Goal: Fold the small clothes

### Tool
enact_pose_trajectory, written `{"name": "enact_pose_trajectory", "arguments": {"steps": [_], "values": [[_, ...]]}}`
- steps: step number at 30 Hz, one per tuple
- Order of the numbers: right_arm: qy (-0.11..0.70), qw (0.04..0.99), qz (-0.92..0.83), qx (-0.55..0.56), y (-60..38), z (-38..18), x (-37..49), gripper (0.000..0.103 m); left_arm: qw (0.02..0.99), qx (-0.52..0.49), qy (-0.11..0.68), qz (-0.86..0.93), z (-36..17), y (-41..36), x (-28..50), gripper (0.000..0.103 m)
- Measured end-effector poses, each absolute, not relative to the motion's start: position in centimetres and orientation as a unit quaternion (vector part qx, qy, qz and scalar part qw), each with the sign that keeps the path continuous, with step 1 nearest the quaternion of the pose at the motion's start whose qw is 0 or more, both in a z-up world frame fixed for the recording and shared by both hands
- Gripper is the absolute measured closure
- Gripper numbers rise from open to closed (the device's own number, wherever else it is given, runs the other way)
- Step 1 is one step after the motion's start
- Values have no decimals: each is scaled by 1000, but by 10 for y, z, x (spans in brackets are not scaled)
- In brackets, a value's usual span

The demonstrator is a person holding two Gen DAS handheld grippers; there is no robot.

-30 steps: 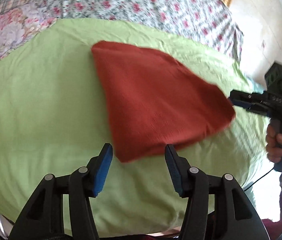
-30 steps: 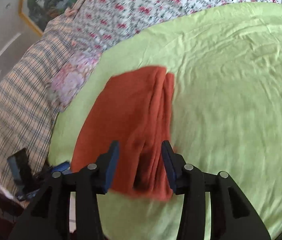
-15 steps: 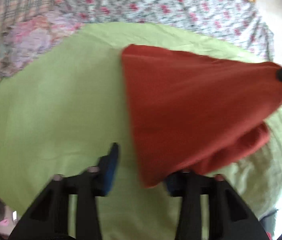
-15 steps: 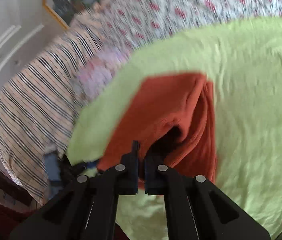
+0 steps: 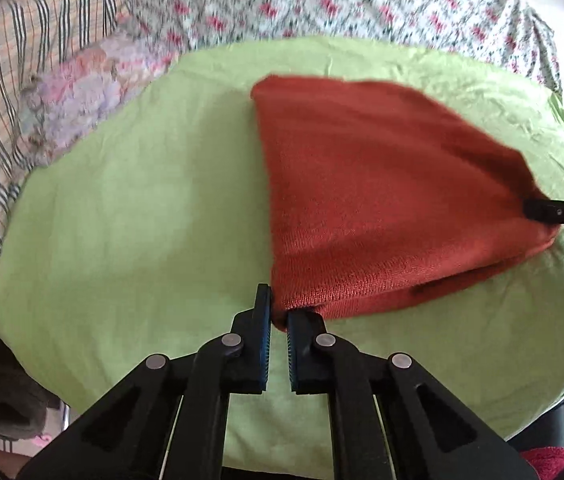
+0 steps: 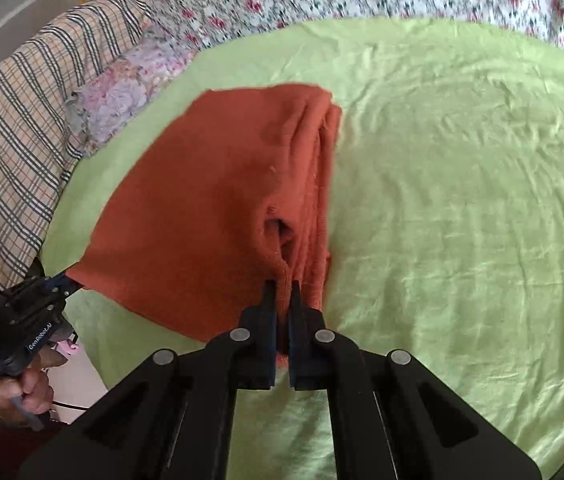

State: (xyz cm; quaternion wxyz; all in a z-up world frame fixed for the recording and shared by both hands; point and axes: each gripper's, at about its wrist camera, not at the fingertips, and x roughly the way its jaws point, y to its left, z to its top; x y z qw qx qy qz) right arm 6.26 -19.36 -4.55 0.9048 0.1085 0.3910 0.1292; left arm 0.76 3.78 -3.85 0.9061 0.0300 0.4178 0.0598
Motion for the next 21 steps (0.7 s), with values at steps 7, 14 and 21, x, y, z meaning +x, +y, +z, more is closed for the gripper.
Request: {"name": "enact_pose_trajectory", "arguments": {"steps": [7,14,21], "values": [[401,902,124,106,-192,-56,58,99,906,49,419,17,-42,39,0,95],[419,889,136,122,-194,-50,54,92,920,-22,381,-88,0,67,-24,92],[358,903,134,197,-222,-8,75,66,921,-49,350,-164,16,55,-1,92]]}}
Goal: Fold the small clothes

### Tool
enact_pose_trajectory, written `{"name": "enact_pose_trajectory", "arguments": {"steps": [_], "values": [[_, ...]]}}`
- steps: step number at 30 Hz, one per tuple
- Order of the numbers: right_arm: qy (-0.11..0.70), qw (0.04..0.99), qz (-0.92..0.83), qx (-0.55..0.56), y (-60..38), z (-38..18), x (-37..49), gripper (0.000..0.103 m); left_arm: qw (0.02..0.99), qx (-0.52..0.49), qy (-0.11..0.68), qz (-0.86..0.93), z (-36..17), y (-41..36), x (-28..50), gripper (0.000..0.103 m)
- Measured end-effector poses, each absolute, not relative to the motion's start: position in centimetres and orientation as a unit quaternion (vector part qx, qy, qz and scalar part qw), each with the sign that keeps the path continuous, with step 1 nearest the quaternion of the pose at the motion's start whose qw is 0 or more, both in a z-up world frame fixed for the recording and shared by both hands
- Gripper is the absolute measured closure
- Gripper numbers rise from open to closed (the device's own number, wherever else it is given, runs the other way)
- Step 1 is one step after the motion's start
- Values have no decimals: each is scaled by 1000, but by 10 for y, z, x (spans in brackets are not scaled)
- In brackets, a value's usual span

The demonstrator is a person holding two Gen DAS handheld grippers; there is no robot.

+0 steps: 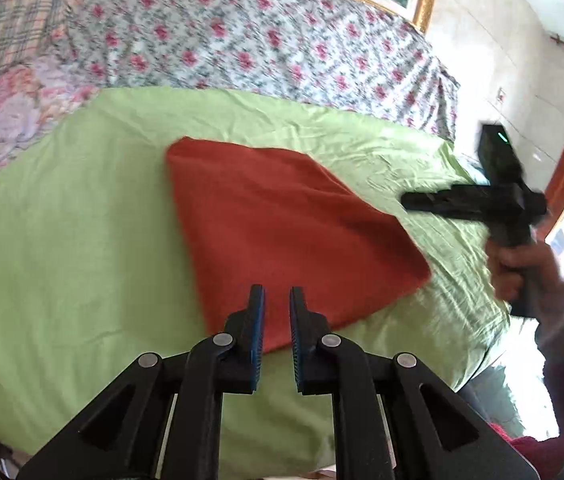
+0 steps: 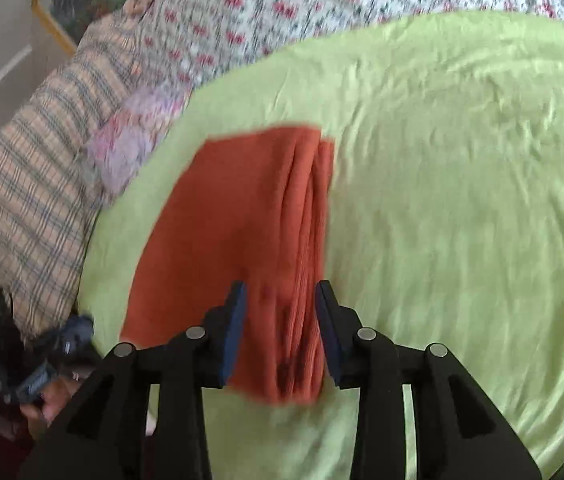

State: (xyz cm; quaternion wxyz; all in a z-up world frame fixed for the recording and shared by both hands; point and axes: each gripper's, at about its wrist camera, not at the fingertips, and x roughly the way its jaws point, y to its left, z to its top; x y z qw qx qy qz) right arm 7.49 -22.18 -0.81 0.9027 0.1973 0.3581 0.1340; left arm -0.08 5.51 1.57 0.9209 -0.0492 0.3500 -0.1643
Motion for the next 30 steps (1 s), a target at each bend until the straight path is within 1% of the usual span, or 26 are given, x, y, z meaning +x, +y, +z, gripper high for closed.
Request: {"name": "enact_pose_trajectory", "arguments": {"steps": [3,7,8,9,10,14,16,19,20,23,26,28,30], "values": [[355,902,134,208,-222,-6,110,66,911,-41,374,-166,-3,43,16,92],[383,885,141,223,-215,-22,158,66,889,-44,421,-172,-31,33,33,93],[393,880,147,223,-212,-27,166,68,886,-39,432,-165,-36,31,36,93],[402,875,154,223,-209,-31,172,76,884,-38,437,-163,-39,29,38,93],[404,875,158,216,-205,-31,176,90,883,-39,437,-164,-39,28,39,94],[376,901,135,168,-204,-13,168,93,878,-42,444,-176,-42,17,41,94],[388,904,114,142,-206,-22,175,94,877,-40,445,-177,-46,10,39,94],[414,894,101,140,-205,-52,185,93,879,-29,442,-174,-47,5,37,94],[411,895,101,144,-205,-51,185,93,878,-34,443,-175,-47,6,38,94],[400,896,97,168,-211,-40,179,90,876,-51,446,-178,-48,10,41,94],[376,909,75,162,-213,-17,151,90,877,-54,444,-177,-48,9,39,94],[345,915,112,175,-205,2,123,90,877,-56,443,-176,-51,12,35,94],[340,916,145,157,-188,9,95,90,877,-56,443,-177,-51,12,34,94]]}}
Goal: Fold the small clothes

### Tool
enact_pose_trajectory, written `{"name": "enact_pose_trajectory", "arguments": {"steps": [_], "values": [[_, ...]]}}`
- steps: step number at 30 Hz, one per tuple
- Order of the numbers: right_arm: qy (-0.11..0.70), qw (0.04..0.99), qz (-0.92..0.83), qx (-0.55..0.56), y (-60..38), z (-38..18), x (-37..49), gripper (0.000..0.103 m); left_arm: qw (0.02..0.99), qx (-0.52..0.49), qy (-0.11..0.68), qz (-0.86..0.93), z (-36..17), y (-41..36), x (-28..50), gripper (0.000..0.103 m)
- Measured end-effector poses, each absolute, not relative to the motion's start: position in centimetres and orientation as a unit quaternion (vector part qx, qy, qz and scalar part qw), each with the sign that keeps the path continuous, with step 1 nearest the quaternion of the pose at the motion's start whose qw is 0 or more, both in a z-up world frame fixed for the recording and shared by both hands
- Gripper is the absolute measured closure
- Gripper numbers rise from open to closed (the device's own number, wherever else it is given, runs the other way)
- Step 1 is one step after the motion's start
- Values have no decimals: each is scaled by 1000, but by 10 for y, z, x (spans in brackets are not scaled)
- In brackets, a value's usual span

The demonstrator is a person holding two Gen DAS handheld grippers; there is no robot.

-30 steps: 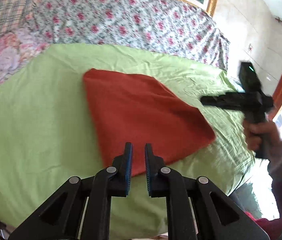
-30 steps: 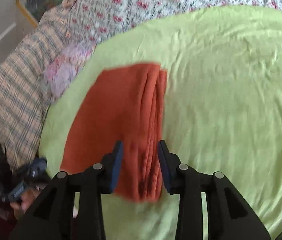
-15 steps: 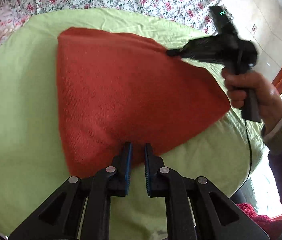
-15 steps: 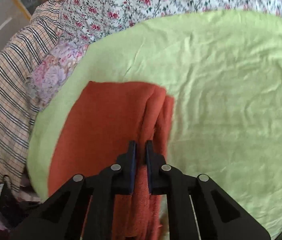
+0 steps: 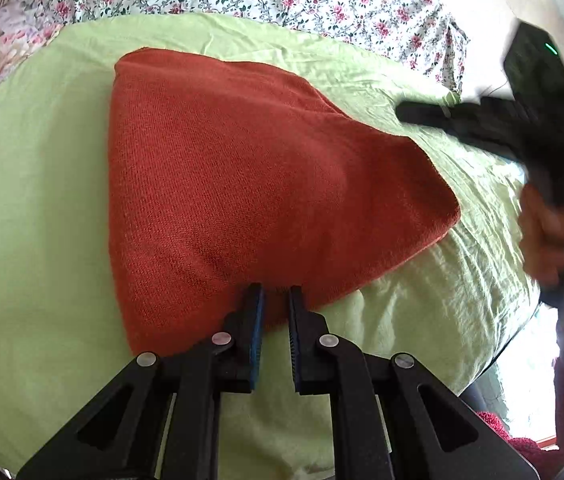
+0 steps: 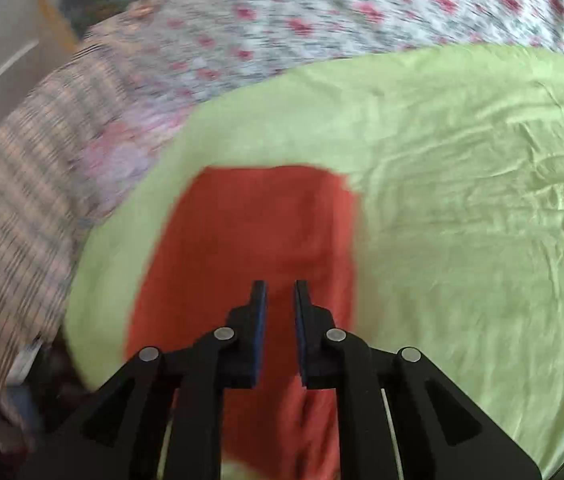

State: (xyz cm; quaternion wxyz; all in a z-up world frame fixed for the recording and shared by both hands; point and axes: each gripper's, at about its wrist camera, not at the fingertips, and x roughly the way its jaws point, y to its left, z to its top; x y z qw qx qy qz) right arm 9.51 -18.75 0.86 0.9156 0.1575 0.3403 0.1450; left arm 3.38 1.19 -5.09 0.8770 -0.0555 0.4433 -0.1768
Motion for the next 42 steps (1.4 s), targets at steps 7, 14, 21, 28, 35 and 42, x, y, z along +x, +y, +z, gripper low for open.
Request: {"name": "enact_pose_trajectory", "arguments": {"steps": [7,14,21,28,35,42], "values": [[403,905,90,100,-184,-55,70,96,878,-54,442,-175,-52,14,31,94],[393,908,86,117,-194,-53,67,97,876,-68,447,-169,-51,28,12,90],[385,909,86,136,-193,-52,57,97,886,-101,426,-151,-30,60,-13,88],[373,910,93,158,-192,-40,47,93,902,-101,396,-140,-5,74,-2,83],[342,920,106,162,-190,-13,36,93,904,-111,397,-116,-5,84,29,73],[340,919,112,164,-187,-4,61,93,898,-148,401,-104,-6,106,85,59]]}}
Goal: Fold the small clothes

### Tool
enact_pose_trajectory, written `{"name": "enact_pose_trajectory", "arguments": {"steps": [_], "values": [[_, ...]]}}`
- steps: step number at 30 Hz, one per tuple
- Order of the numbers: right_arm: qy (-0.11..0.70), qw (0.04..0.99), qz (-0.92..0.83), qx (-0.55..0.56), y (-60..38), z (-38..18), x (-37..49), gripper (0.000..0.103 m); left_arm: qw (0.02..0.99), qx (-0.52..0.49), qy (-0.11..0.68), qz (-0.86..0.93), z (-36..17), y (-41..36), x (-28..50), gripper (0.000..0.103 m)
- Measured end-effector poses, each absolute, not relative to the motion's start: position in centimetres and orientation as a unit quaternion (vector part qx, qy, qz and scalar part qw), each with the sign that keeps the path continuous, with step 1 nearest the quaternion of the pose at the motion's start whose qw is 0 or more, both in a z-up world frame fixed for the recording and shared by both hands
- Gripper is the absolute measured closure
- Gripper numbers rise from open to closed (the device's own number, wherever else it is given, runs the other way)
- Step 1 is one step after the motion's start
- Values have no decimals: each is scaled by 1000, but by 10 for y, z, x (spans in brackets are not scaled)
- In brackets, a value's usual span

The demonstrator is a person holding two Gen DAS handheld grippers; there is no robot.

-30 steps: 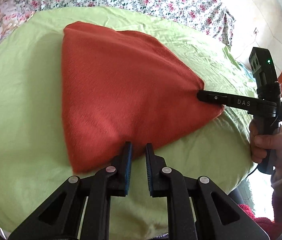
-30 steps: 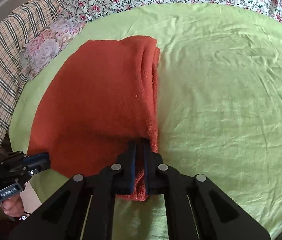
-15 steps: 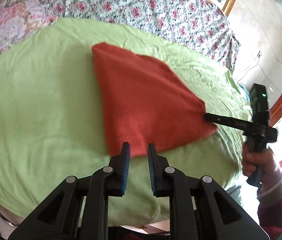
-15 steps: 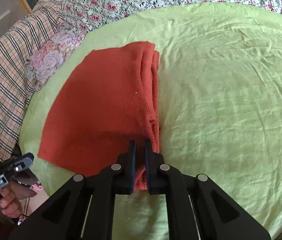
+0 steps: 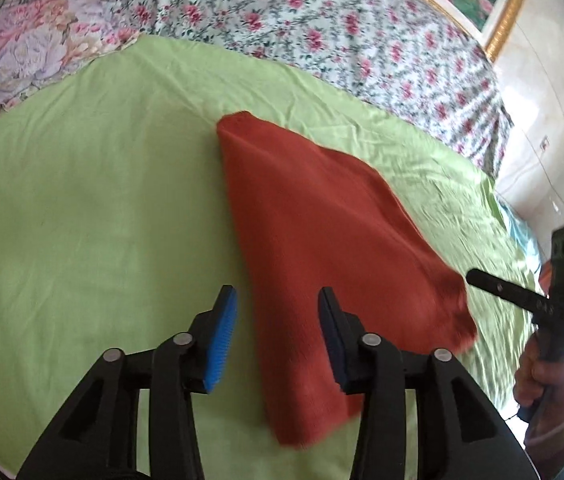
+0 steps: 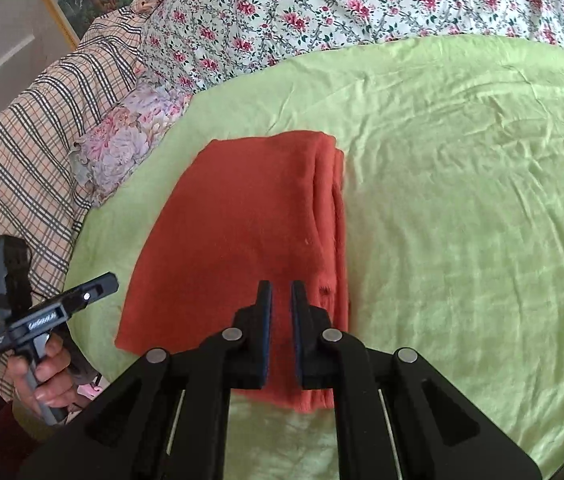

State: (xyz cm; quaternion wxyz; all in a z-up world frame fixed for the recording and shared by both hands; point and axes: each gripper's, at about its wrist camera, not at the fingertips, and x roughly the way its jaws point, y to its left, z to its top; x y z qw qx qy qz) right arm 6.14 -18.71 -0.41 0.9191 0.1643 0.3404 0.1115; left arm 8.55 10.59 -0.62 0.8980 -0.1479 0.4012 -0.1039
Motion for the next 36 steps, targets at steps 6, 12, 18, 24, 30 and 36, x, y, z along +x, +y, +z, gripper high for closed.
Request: {"name": "enact_pose_trajectory", "arguments": {"steps": [6,12,18,24,30,36], "values": [[348,915,126,163,-181,-2,97,93,895,-146,412,-91,-9,110,131,55],[367,907,124,165,-187,-1,154,93,874,-175,439,-114,-23,119,201,42],[379,899,149,161,-178,-6,184,93,849,-216,467,-123,-45,129,282,43],[396,893,137,166,-189,-25,199,93,876,-159,446,-93,-33,118,332,93],[412,897,112,117,-189,-30,211,103,895,-99,432,-49,-33,102,344,95],[409,898,97,129,-195,-35,213,103,904,-56,423,-6,-19,105,322,89]]}}
